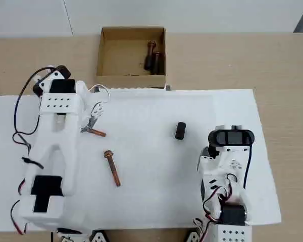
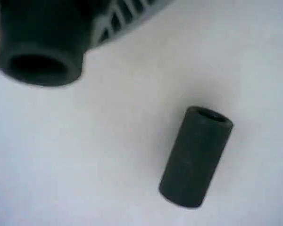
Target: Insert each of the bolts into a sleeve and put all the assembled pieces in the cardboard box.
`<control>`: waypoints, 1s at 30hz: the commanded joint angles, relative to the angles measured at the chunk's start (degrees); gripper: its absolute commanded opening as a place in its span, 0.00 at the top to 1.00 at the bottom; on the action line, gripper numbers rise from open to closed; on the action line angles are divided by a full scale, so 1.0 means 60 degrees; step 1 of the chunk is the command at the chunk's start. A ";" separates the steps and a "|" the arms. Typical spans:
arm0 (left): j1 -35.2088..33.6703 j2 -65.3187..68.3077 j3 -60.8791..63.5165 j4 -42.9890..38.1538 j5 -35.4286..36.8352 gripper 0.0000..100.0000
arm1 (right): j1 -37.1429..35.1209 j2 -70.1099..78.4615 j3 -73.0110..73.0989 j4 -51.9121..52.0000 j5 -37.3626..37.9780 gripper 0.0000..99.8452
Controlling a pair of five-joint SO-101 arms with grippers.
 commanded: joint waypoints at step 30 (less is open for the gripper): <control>-0.1231 0.2095 -0.0828 -0.1348 0.0161 0.87 | -0.0007 -0.0154 0.0088 -0.0535 -0.0073 1.00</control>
